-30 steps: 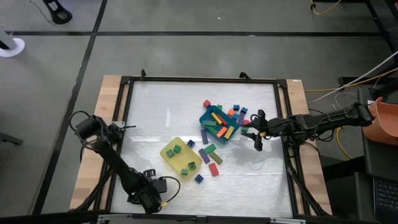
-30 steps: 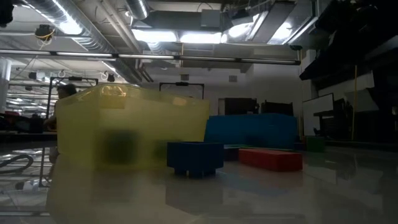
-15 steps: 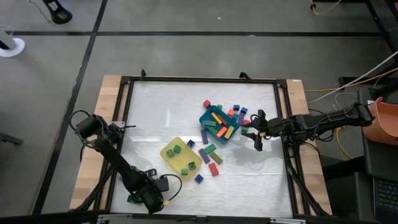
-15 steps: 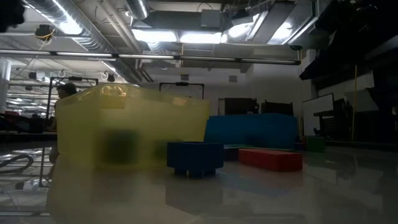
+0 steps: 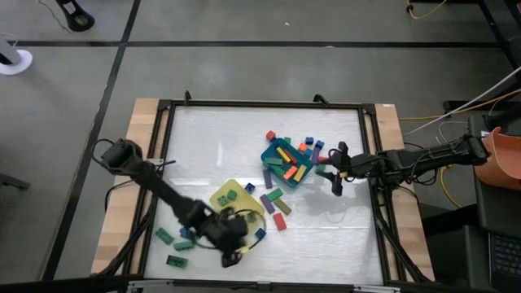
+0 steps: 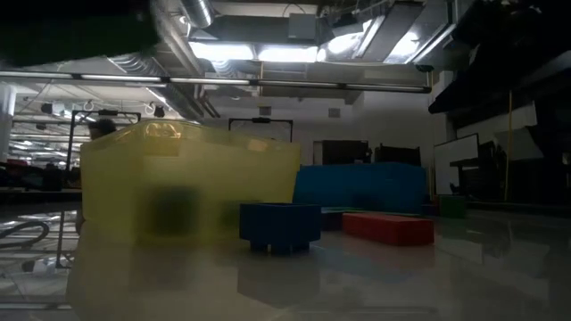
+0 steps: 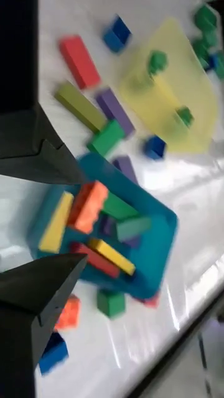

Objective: Sort blocks by size
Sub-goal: Put the large green game piece into the blue bin

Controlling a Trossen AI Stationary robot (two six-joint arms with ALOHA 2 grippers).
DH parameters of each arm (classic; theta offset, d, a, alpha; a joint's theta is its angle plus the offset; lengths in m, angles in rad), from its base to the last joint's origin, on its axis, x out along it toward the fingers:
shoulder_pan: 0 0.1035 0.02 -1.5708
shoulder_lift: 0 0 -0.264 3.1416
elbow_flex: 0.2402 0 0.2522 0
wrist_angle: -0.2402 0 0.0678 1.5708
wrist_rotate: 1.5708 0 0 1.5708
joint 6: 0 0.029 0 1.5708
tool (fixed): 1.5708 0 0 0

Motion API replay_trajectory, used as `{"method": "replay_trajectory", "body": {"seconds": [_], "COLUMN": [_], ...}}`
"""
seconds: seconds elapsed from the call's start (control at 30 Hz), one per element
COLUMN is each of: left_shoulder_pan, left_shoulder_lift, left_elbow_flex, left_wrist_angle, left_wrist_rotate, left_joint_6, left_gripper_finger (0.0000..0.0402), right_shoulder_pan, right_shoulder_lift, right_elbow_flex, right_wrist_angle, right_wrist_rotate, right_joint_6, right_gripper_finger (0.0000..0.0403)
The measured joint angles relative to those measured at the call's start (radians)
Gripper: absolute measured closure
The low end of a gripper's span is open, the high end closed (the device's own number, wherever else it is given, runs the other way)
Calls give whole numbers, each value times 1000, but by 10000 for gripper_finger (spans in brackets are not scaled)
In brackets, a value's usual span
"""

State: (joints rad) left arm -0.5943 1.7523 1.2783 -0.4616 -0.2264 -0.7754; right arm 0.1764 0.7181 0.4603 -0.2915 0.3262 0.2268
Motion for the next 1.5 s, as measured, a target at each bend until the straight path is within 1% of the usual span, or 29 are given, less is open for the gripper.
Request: {"method": "replay_trajectory", "body": {"seconds": [0.17, 0.27, 0.37, 0.47, 0.57, 0.67, 0.77, 0.87, 1.0, 1.1, 1.17, 1.33, 1.4, 1.5], "left_shoulder_pan": [141, 234, 341, 452, 553, 635, 694, 732, 754, 756, 756, 760, 760, 758], "left_shoulder_lift": [0, 0, 0, 4, 11, 31, 69, 111, 155, 171, 177, 176, 176, 179], "left_elbow_flex": [10, 10, 6, 6, 6, 5, 5, 5, 5, 5, 5, 5, 5, 6], "left_wrist_angle": [221, 303, 365, 424, 457, 462, 479, 496, 529, 531, 529, 549, 563, 548], "left_wrist_rotate": [-36, -80, -111, -113, -91, -51, -23, 19, 90, 101, 102, 101, 101, 101], "left_joint_6": [341, 507, 627, 702, 702, 622, 558, 525, 517, 521, 522, 565, 562, 572], "left_gripper_finger": [321, 324, 319, 311, 308, 307, 306, 305, 304, 304, 304, 304, 304, 303], "right_shoulder_pan": [0, 0, 0, 0, 0, 0, 0, 0, 0, 0, 0, -19, -61, -157], "right_shoulder_lift": [0, -13, -21, -21, -11, 1, 0, 0, 3, 13, 32, 74, 82, 85], "right_elbow_flex": [0, 0, 1, 1, 1, 0, 1, 0, 0, 0, 0, 0, 0, 0], "right_wrist_angle": [24, 15, 1, -48, -104, -149, -181, -217, -286, -335, -348, -329, -326, -308], "right_wrist_rotate": [97, 102, 108, 116, 114, 108, 108, 108, 109, 120, 145, 256, 254, 173], "right_joint_6": [-4, -25, -33, -43, -43, -43, -25, 40, 175, 270, 307, 350, 348, 321], "right_gripper_finger": [214, 214, 214, 214, 214, 214, 214, 214, 214, 214, 214, 214, 214, 214]}}
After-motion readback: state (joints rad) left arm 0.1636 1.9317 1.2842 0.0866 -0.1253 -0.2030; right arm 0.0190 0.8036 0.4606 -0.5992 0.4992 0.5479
